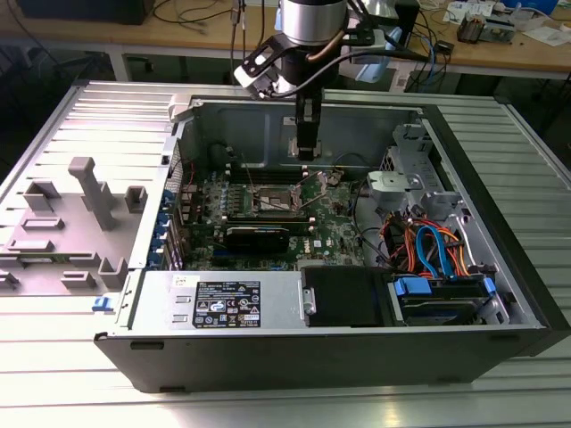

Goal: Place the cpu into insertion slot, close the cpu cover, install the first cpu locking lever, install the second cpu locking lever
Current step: 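Place the cpu into insertion slot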

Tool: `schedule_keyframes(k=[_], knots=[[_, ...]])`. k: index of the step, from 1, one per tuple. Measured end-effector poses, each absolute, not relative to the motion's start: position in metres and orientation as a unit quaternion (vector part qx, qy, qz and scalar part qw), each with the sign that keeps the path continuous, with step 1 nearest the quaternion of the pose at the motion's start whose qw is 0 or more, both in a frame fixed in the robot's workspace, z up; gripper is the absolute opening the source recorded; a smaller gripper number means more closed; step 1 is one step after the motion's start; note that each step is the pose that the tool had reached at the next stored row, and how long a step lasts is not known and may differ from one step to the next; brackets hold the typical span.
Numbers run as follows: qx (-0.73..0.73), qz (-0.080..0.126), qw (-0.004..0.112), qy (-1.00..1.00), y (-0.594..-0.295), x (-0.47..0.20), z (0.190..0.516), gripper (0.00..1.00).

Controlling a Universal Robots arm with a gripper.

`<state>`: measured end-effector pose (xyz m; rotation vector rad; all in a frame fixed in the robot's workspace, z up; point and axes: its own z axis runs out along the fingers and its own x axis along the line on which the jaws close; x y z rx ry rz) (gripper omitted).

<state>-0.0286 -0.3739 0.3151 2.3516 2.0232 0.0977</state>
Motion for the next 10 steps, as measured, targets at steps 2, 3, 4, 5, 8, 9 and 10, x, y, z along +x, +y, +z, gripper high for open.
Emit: schedule_keyframes(k=[2,3,4,5,8,9,10], knots=[[0.782,0.030,0.019,0.623,-0.3739,-0.0286,0.3142,0.55],[0.783,0.030,0.019,0.621,-0.3739,-0.0286,0.3142,0.55],[0.784,0.030,0.019,0.619,-0.3739,-0.0286,0.3142,0.55],[0.786,0.029,0.019,0.617,-0.3740,-0.0286,0.3142,0.55],[0.789,0.029,0.019,0.614,-0.3739,-0.0286,0.3141,0.55],[0.789,0.029,0.020,0.613,-0.3739,-0.0286,0.3141,0.55],[0.791,0.029,0.020,0.611,-0.3739,-0.0286,0.3141,0.55]])
